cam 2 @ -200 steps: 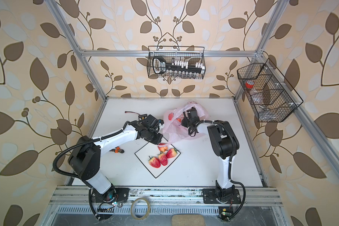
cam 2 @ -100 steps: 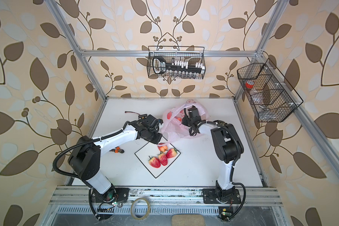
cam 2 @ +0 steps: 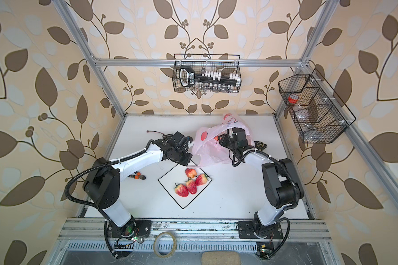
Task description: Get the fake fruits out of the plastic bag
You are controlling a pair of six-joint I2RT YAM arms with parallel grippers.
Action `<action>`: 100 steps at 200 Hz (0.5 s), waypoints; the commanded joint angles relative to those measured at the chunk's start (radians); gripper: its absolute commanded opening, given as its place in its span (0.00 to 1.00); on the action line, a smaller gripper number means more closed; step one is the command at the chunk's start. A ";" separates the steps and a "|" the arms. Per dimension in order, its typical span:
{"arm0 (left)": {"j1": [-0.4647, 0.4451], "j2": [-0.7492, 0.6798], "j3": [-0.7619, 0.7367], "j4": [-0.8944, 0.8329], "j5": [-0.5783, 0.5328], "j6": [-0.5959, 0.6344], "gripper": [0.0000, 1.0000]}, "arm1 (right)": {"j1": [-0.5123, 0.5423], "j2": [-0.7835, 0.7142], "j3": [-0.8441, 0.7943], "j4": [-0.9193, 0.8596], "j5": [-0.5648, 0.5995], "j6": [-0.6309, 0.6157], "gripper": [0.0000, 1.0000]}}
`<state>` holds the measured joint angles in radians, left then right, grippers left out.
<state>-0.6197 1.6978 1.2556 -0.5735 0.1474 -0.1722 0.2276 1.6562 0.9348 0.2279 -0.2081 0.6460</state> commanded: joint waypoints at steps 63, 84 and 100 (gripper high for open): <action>0.039 0.004 0.017 -0.016 0.030 -0.011 0.00 | 0.000 0.000 -0.094 -0.112 0.047 -0.091 0.36; 0.038 0.002 0.007 -0.016 0.030 -0.012 0.00 | 0.000 0.027 -0.088 -0.134 0.084 -0.106 0.39; 0.039 0.003 0.004 -0.021 0.029 -0.009 0.00 | -0.001 0.041 -0.076 -0.144 0.104 -0.113 0.41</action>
<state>-0.5854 1.6978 1.2552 -0.5743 0.1570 -0.1825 0.2268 1.6650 0.8459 0.1295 -0.1616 0.5690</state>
